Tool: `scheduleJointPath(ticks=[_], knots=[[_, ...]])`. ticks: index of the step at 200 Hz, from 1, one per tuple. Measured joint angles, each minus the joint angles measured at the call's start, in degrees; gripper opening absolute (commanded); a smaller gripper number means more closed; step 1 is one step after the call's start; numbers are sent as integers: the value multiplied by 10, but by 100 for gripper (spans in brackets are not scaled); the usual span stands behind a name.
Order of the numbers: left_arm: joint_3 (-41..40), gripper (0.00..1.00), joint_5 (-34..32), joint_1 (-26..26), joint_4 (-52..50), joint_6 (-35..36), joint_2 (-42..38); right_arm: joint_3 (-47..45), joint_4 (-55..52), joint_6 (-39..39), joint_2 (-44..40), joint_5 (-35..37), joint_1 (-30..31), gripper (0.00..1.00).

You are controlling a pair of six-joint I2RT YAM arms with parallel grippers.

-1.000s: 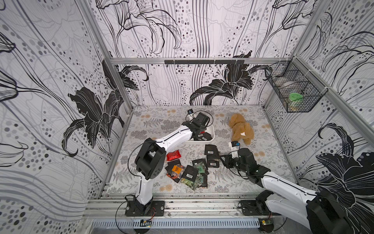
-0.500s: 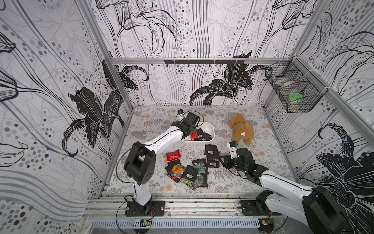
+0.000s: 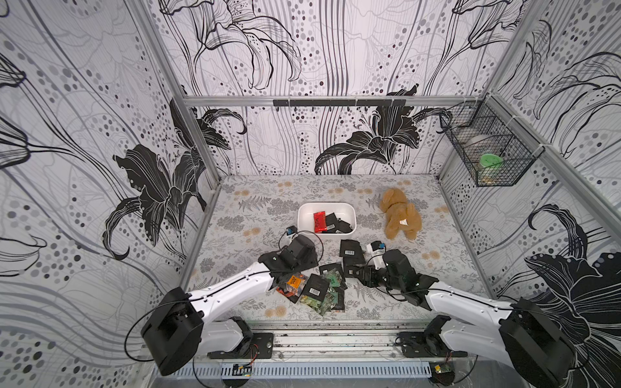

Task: Put the tea bags into the storage box
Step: Place the tea bag in the storage box, then pick up the tea bag from the center of the board.

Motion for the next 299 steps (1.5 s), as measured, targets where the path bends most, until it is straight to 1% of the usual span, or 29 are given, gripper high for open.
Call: scheduleJointPath(ticks=[11, 27, 43, 78, 112, 132, 150, 181, 209, 239, 264, 299], knots=[[-23, 33, 2, -18, 6, -16, -13, 4, 0, 36, -3, 16, 46, 45], [-54, 32, 2, -28, 23, -37, -29, 17, 0, 80, 3, 39, 98, 45], [-94, 31, 3, -35, 47, -61, -49, 39, 2, 115, 27, 57, 125, 45], [-178, 30, 12, -42, 104, -107, -76, 99, 16, 166, 114, 94, 172, 44], [-207, 30, 19, -54, 148, -134, -88, 128, 18, 192, 179, 115, 176, 45], [-212, 29, 17, -64, 167, -148, -88, 147, 8, 201, 200, 125, 176, 47], [-212, 29, 4, -79, 176, -158, -82, 159, 7, 203, 212, 131, 176, 48], [-209, 29, -10, -104, 181, -165, -42, 172, -2, 207, 233, 139, 176, 47], [-202, 29, -16, -110, 186, -165, -14, 178, -17, 208, 240, 149, 176, 47], [-201, 29, -17, -111, 192, -167, -10, 178, -23, 214, 241, 153, 176, 48], [-203, 29, -17, -111, 203, -172, -9, 178, -18, 216, 256, 149, 176, 45], [-211, 29, -18, -114, 216, -179, -5, 178, -5, 215, 271, 127, 176, 39]])
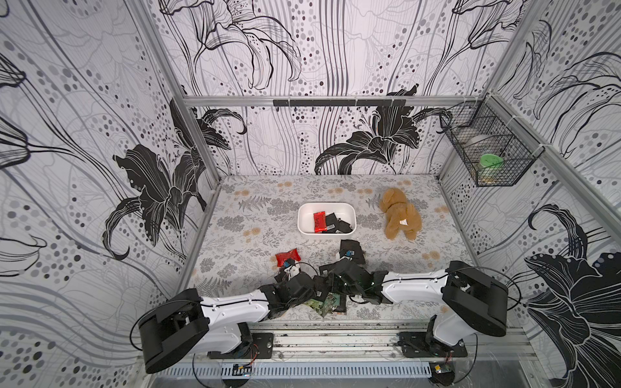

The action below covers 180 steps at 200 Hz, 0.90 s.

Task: Put the tea bags into the storage box
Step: Pick up the tea bag from the center of the board.

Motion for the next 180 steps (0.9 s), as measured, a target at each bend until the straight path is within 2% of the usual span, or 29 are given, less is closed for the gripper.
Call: scheduleJointPath(ticks=[25, 50, 73, 180], knots=[[0, 28, -2, 0, 3, -1, 4, 2, 8, -1, 0, -8, 0, 34], [0, 28, -6, 0, 5, -2, 6, 5, 4, -8, 0, -12, 0, 33], [0, 28, -12, -1, 5, -5, 8, 18, 1, -19, -2, -16, 0, 27], [-1, 28, -24, -1, 7, -12, 7, 38, 3, -31, 0, -31, 12, 26]])
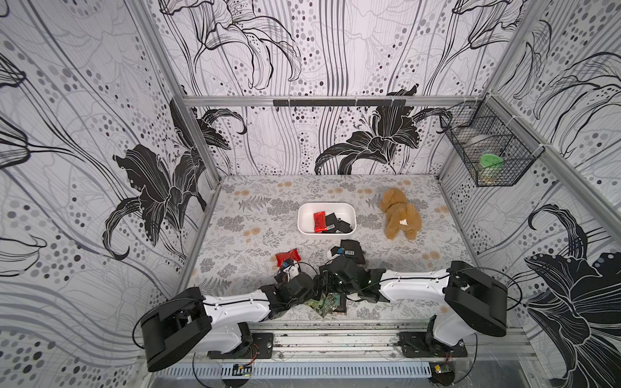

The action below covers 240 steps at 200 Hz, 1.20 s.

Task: Put the tea bags into the storage box
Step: Pick up the tea bag from the center of the board, then place the tea bag in the storage box.

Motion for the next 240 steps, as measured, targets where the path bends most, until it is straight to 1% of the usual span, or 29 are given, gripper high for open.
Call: scheduleJointPath(ticks=[40, 76, 93, 100, 119, 135, 150, 165, 180, 206, 213, 226, 240], knots=[[0, 28, -5, 0, -4, -1, -9, 0, 0, -2, 0, 0, 0, 24], [0, 26, -12, 0, -9, -5, -26, 0, 0, -10, 6, 0, 0, 9], [0, 26, -16, 0, -11, -8, -42, 0, -3, -17, 7, 1, 0, 0], [1, 27, -22, 0, -17, -8, -52, 0, -5, -17, 7, 3, 0, 0], [23, 35, -50, 0, -69, 0, -80, 0, -23, -24, -2, 13, 0, 0], [62, 42, -92, 0, -130, 8, -102, 0, -45, -33, -24, 29, 0, 0], [96, 50, -139, 0, -180, 16, -121, 0, -68, -47, -66, 49, 0, 0], [115, 52, -186, 0, -221, 19, -141, 0, -92, -67, -118, 78, 0, 0], [115, 55, -223, 0, -257, 22, -156, 11, -132, -90, -162, 118, 0, 0], [103, 58, -258, 6, -290, 23, -177, 64, -201, -133, -194, 198, -4, 0], [95, 58, -261, 9, -290, 23, -185, 79, -210, -148, -196, 212, -11, 0], [76, 60, -261, 22, -288, 23, -202, 102, -217, -172, -196, 217, -40, 0], [49, 63, -254, 43, -278, 27, -222, 117, -212, -197, -195, 198, -98, 0]])
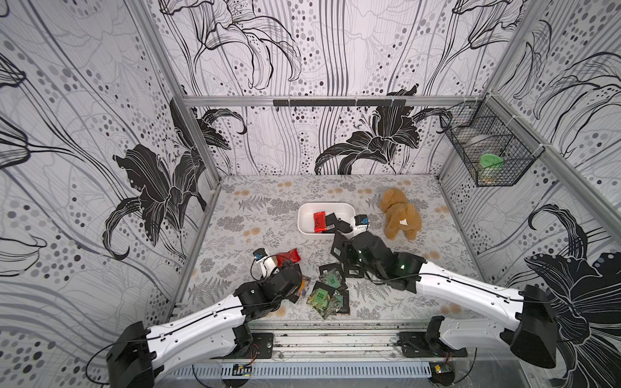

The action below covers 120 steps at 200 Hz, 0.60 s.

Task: Put the tea bags into the storage box
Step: Place the tea bag in the storage box.

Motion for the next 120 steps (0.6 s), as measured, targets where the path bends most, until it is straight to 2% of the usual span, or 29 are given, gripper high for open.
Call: scheduleJointPath(ticks=[29, 50, 75, 120], knots=[[-46, 67, 32, 43, 23, 10, -28, 31, 35, -33, 45, -80, -122, 0], [-62, 67, 54, 66, 37, 12, -34, 75, 59, -45, 115, -140, -177, 0], [-71, 68, 77, 82, 52, 12, -34, 143, 74, -53, 208, -191, -209, 0], [-78, 70, 102, 92, 68, 11, -23, 253, 72, -56, 349, -222, -219, 0]])
